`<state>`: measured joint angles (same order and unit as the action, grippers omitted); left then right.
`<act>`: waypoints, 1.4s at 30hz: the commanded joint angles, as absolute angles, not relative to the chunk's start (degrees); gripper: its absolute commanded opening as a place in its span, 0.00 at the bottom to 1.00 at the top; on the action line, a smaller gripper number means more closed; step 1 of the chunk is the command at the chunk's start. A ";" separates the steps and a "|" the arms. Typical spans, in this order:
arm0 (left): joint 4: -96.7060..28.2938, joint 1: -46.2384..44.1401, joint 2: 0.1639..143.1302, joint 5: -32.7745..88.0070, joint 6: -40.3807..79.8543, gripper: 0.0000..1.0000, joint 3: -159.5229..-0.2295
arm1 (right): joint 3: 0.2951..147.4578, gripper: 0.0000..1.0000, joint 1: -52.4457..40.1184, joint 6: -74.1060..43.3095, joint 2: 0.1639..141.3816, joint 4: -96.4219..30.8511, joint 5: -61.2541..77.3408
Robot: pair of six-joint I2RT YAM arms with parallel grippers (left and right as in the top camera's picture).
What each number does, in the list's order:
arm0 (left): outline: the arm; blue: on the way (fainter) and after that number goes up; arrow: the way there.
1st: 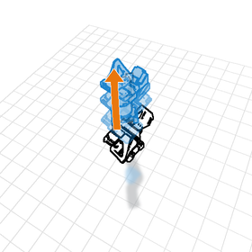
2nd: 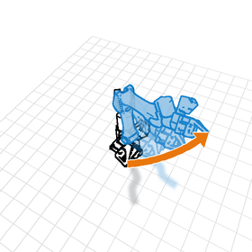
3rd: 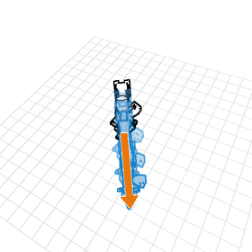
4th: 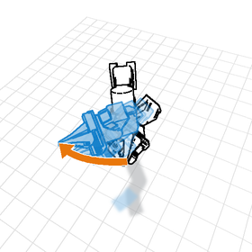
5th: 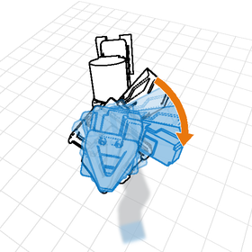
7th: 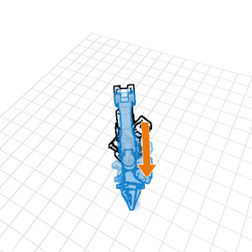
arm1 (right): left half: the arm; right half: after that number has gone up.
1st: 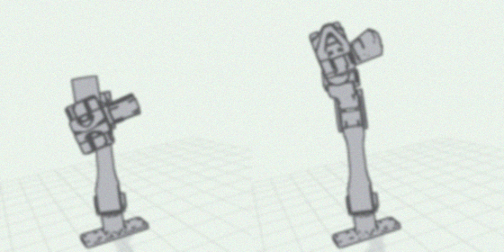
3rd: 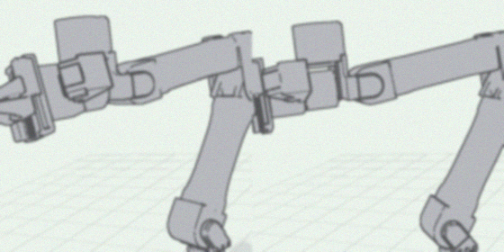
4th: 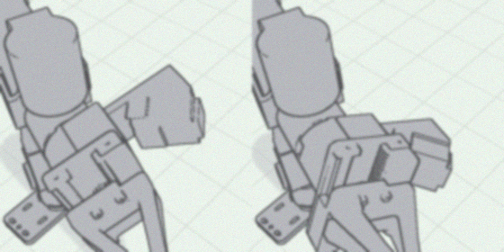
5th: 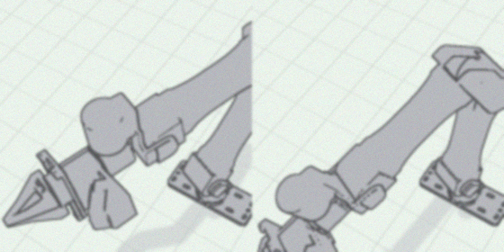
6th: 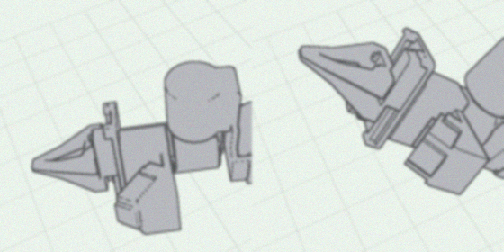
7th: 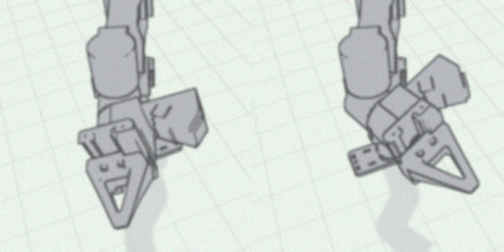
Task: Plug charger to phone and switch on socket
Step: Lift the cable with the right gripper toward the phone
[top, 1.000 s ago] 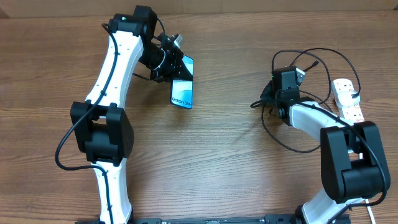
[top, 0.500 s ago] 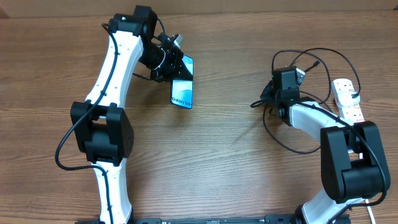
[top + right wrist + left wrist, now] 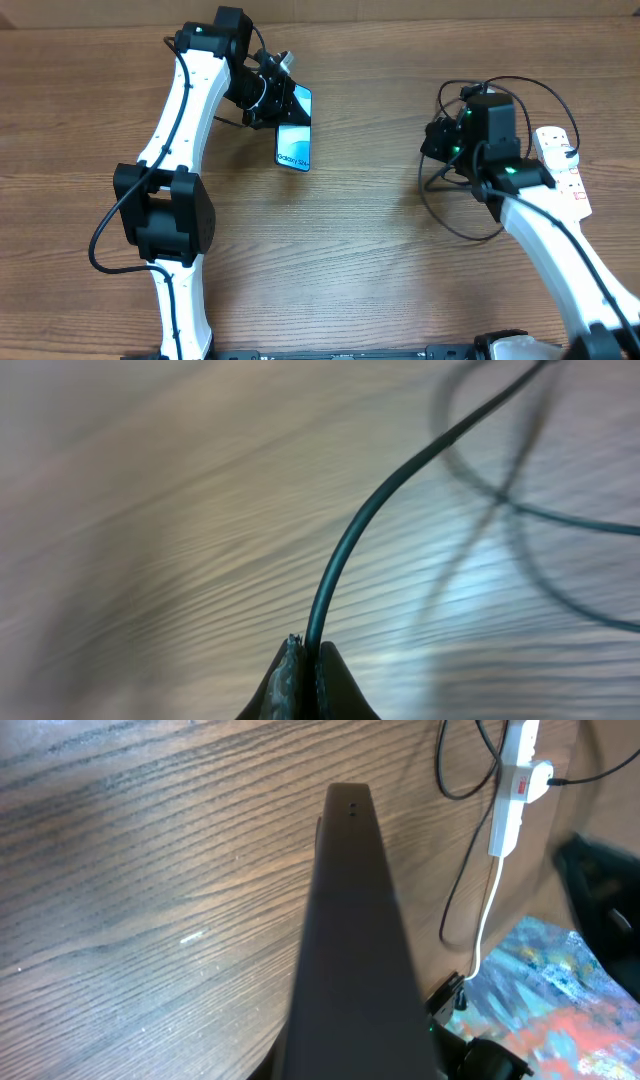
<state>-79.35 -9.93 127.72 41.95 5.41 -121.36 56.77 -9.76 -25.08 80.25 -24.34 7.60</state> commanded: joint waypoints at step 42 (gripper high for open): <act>-78.83 -10.13 125.67 45.89 5.28 0.04 -122.50 | 54.98 1.00 -22.74 -18.68 101.19 -15.33 -14.94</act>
